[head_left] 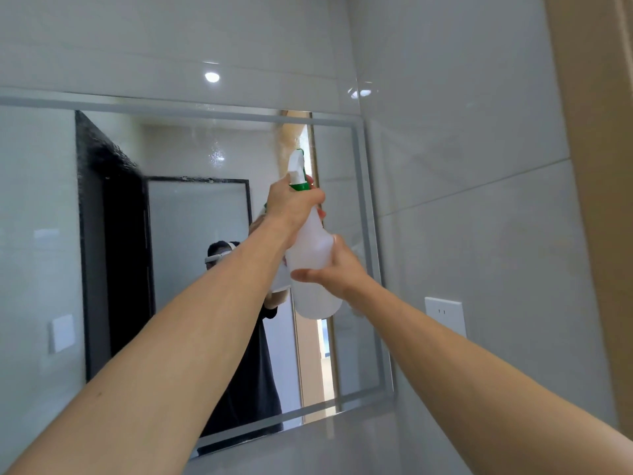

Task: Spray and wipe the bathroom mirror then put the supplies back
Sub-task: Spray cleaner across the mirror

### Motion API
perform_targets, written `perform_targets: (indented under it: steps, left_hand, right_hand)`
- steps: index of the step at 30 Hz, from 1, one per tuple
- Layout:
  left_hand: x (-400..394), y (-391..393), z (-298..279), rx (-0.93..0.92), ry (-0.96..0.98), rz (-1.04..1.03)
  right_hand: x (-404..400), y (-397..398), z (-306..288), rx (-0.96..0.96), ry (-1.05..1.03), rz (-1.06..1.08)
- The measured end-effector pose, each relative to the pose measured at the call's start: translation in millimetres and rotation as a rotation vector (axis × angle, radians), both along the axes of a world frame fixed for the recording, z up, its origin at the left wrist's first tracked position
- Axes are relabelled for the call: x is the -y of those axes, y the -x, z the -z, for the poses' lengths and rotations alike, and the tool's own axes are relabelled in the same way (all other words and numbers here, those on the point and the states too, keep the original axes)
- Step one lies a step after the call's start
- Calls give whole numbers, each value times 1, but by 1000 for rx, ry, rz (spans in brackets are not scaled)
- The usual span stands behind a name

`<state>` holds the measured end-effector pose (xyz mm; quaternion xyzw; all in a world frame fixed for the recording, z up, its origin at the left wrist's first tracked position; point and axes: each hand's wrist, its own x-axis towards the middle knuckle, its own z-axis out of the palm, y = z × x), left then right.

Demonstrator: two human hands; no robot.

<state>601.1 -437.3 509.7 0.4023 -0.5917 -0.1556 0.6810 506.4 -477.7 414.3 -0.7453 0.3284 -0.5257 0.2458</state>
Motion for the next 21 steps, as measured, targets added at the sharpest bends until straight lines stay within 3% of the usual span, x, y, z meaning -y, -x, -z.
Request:
perform_targets:
  steps: [16,21]
  left_hand:
    - [23,26,23,3,-49,124]
    - [33,31,38,-33,-70,69]
  right_hand:
    - [26,25,27,-31,-11,126]
    - [31,32,41,-46,-32,126]
